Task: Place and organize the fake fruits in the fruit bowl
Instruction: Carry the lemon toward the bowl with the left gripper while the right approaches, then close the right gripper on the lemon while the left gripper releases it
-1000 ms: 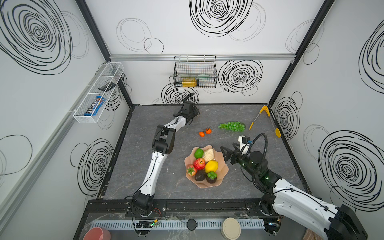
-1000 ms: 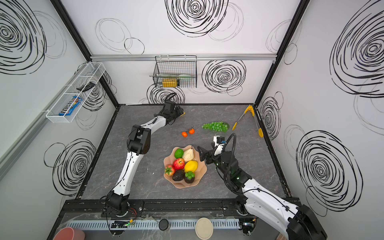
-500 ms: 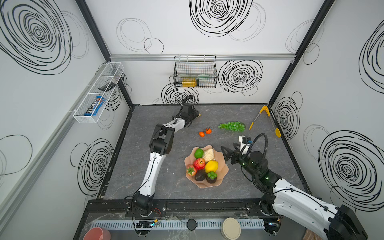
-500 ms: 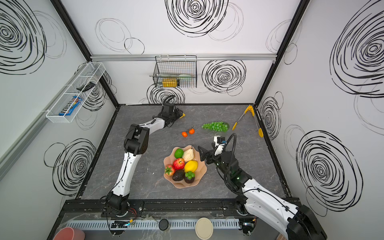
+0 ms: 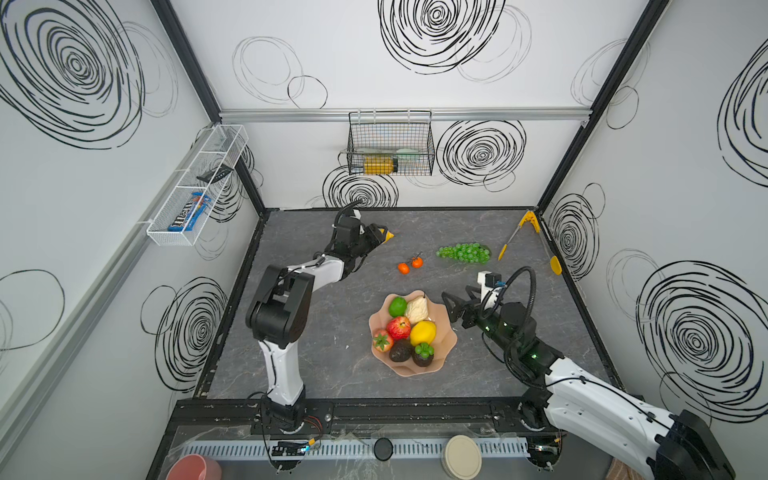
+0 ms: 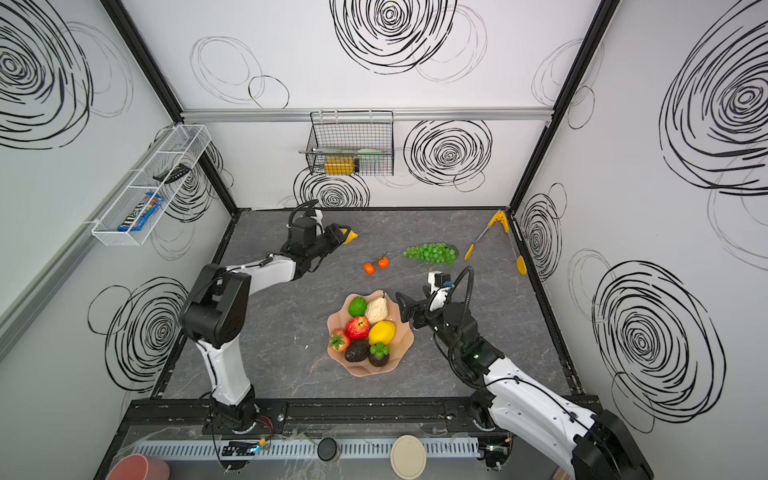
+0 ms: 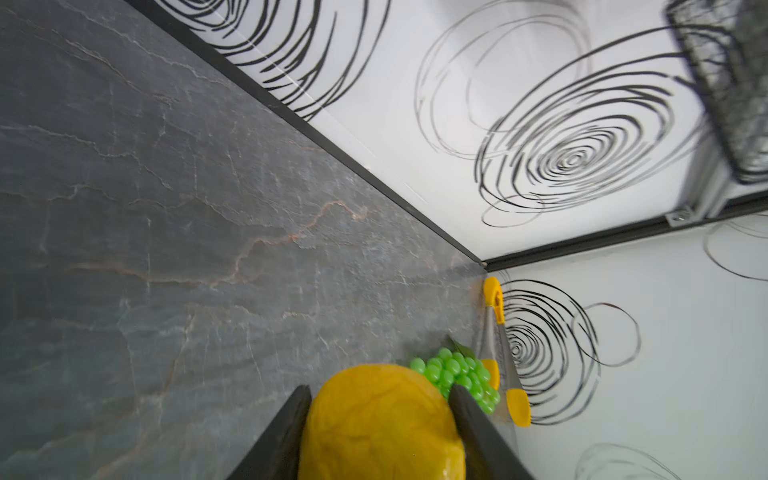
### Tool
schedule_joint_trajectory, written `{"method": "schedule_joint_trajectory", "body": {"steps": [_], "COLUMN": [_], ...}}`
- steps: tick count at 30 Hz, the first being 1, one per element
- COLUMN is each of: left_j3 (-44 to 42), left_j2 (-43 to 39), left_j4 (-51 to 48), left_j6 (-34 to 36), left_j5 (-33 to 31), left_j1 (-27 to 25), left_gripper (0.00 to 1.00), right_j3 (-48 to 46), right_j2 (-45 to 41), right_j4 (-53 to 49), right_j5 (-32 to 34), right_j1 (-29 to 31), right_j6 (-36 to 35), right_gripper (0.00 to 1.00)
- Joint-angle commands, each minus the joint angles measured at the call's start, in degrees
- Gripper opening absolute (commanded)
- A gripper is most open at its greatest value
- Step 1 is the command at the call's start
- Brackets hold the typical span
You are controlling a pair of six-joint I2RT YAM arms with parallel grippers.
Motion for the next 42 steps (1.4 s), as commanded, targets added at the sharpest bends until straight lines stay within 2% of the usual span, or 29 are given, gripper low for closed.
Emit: {"method": "schedule_joint_trajectory", "body": {"steps": [1,8,12,15,19,26,31,36,42], "left_j3": [-7.9,-23.7,-29.9,-33.0,-36.6,-43.0,-46.5,-48.4,-49.4], "left_j2": [-8.9,-27.5,-35.8,-41.1,-46.8,-50.3,-53.0,-54.8,-54.8], "left_j4": [5.6,2.0,1.3,0.0,-0.5,4.5,7.0,9.5,10.5], "left_j6": [0.7,2.3,2.1,2.4,0.7,-5.7,-10.1,-12.6,-13.3], "left_j5": [2.3,2.5,4.5,5.4,5.8,9.6,9.6,8.8,8.7], "left_j1": [-0.4,-4.3,-5.5,-6.6,-7.6,-9.0,-11.6,-13.0,-14.3], "left_gripper": [0.47,0.48,0.48,0.49,0.5,0.5,0.5,0.51,0.51], "right_j3": [0.5,5.4,6.9,8.5,10.7,12.6,14.8,15.7,17.5], "right_j2": [1.6,8.7,12.5,15.1,19.5,25.0,29.6,32.5,34.9], "right_j4": [3.9,5.8,8.5,9.6,10.9,17.8,19.8,22.2,22.0], "right_j5": [-3.6,-13.1,-17.6,-18.0,-15.3,-18.0,-22.6,-25.1,-24.4], "right_j1": [-0.2,1.0,2.8,6.3,12.0,13.6,13.7,14.4,15.8], "right_j6": [-0.2,-2.5,-6.9,-11.2,-17.5,-19.7,-23.3,-24.8,-26.8], "right_gripper": [0.97,0.97,0.97,0.97,0.97,0.97,1.0,0.97,0.92]}}
